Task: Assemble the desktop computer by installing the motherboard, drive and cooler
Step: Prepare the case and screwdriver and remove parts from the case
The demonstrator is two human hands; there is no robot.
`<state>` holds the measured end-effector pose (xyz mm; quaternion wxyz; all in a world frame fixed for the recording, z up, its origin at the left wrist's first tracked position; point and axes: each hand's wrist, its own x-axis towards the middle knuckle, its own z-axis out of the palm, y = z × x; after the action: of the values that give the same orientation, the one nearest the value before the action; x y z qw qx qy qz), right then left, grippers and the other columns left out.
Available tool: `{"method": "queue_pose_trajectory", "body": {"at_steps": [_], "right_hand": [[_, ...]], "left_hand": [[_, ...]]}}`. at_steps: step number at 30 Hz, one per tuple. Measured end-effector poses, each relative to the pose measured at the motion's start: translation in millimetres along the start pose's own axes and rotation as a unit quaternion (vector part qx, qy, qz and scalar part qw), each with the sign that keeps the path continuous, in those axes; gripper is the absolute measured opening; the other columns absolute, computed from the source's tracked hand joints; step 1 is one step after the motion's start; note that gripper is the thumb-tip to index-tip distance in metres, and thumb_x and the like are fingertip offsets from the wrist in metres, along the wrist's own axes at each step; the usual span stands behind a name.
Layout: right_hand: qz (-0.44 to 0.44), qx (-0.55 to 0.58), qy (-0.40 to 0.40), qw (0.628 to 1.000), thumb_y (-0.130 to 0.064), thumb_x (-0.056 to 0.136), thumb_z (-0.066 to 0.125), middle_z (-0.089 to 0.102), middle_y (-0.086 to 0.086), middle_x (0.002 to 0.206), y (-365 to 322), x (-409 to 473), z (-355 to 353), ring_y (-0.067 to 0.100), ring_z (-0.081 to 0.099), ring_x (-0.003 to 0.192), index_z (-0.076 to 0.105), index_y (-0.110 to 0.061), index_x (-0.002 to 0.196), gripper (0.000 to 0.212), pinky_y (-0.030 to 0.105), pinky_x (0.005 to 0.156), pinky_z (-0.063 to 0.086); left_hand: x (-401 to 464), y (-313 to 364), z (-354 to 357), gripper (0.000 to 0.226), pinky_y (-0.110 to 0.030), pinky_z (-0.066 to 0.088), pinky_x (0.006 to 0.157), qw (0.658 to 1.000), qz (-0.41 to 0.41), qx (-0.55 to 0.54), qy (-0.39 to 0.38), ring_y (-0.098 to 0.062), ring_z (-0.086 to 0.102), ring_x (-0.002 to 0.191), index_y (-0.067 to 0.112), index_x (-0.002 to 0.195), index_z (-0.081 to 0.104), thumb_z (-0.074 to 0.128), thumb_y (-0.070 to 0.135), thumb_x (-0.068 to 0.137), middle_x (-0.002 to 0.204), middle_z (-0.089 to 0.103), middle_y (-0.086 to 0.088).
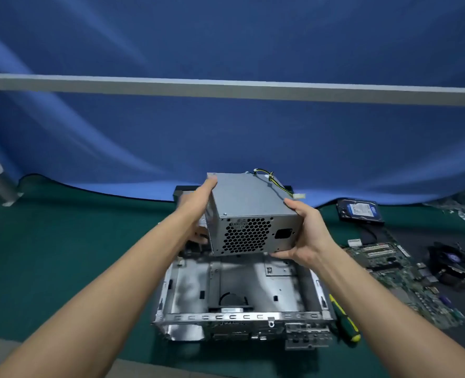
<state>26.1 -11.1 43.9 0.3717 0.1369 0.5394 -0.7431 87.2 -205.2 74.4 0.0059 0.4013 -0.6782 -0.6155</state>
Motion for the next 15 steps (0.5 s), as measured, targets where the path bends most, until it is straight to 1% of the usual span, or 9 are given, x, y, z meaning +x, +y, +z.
{"method": "queue_pose_trajectory", "body": {"at_steps": [1,3,6,8,10,11,13,14,15], "right_hand": [[-0.004,-0.005,0.001,1.0,-0.035,0.079,0.063,0.067,0.009,0.089,6.5,1.2,7.1,0.03,0.062,0.082,0.058,-0.024,0.091,0.017,0.047,0.074,0.053],[-0.01,-0.027,-0.002,1.0,-0.034,0.08,0.063,0.07,0.009,0.087,16.9,3.6,17.3,0.031,0.065,0.08,0.058,-0.023,0.09,0.016,0.046,0.065,0.056],[-0.009,-0.056,-0.005,0.998,-0.035,0.081,0.064,0.073,0.007,0.073,26.4,7.6,22.4,0.026,0.07,0.068,0.061,-0.022,0.089,0.016,0.044,0.054,0.056],[-0.005,-0.072,0.006,0.997,-0.038,0.081,0.064,0.072,0.006,0.073,29.9,12.6,22.2,0.027,0.069,0.073,0.062,-0.022,0.087,0.017,0.042,0.057,0.056],[0.004,-0.083,0.028,0.996,-0.043,0.084,0.059,0.069,0.006,0.08,34.4,21.2,21.0,0.029,0.064,0.08,0.061,-0.026,0.088,0.018,0.04,0.062,0.054],[0.014,-0.082,0.033,0.996,-0.045,0.086,0.055,0.068,0.008,0.086,36.2,25.2,21.2,0.03,0.062,0.083,0.061,-0.027,0.09,0.019,0.041,0.065,0.053],[0.056,-0.051,0.031,0.997,-0.049,0.091,0.048,0.066,0.009,0.092,39.1,34.9,20.9,0.029,0.061,0.082,0.062,-0.024,0.101,0.03,0.039,0.069,0.051],[0.08,-0.033,0.025,0.996,-0.05,0.093,0.045,0.064,0.009,0.091,41.2,39.8,20.8,0.027,0.06,0.079,0.061,-0.019,0.108,0.039,0.036,0.068,0.049],[0.102,-0.031,0.016,0.994,-0.053,0.094,0.043,0.062,0.009,0.09,44.1,44.0,21.5,0.026,0.058,0.077,0.06,-0.012,0.112,0.048,0.035,0.068,0.047]], "left_hand": [[-4.4,-4.4,-6.0,0.04,-0.035,0.052,0.06,0.995,-0.059,-0.062,-0.059,-0.026,0.062,0.07,0.025,0.078,0.049,0.053,0.064,0.08,0.073,0.058,-0.002],[-4.1,-15.5,-14.6,0.041,-0.032,0.052,0.055,0.985,-0.091,-0.09,-0.118,-0.023,0.064,0.064,0.021,0.086,0.058,0.058,0.061,0.078,0.071,0.065,-0.005],[3.1,-28.1,-21.7,0.035,-0.025,0.049,0.048,0.985,-0.068,-0.106,-0.121,-0.021,0.065,0.059,0.019,0.088,0.061,0.058,0.054,0.08,0.066,0.068,-0.004],[4.5,-29.9,-22.9,0.033,-0.02,0.046,0.04,0.984,-0.065,-0.12,-0.114,-0.017,0.06,0.041,0.018,0.082,0.059,0.055,0.051,0.083,0.051,0.063,-0.001],[7.4,-28.8,-22.8,0.036,-0.019,0.044,0.039,0.989,-0.048,-0.111,-0.089,-0.016,0.06,0.041,0.015,0.092,0.06,0.058,0.05,0.082,0.052,0.064,0.0],[10.5,-28.6,-22.8,0.047,-0.021,0.047,0.045,0.994,-0.026,-0.085,-0.066,-0.016,0.065,0.052,0.013,0.104,0.059,0.061,0.052,0.078,0.065,0.069,-0.001],[13.3,-24.9,-22.7,0.081,-0.033,0.053,0.074,0.999,0.034,0.012,-0.023,-0.023,0.066,0.088,0.011,0.126,0.047,0.064,0.06,0.064,0.102,0.068,-0.004],[12.7,-22.0,-22.7,0.092,-0.039,0.049,0.087,0.995,0.057,0.078,-0.003,-0.025,0.061,0.1,0.012,0.131,0.041,0.063,0.063,0.057,0.113,0.062,-0.003],[11.0,-19.5,-22.1,0.095,-0.042,0.045,0.093,0.987,0.072,0.145,0.013,-0.026,0.057,0.106,0.015,0.131,0.038,0.062,0.064,0.053,0.117,0.059,-0.001]]}}
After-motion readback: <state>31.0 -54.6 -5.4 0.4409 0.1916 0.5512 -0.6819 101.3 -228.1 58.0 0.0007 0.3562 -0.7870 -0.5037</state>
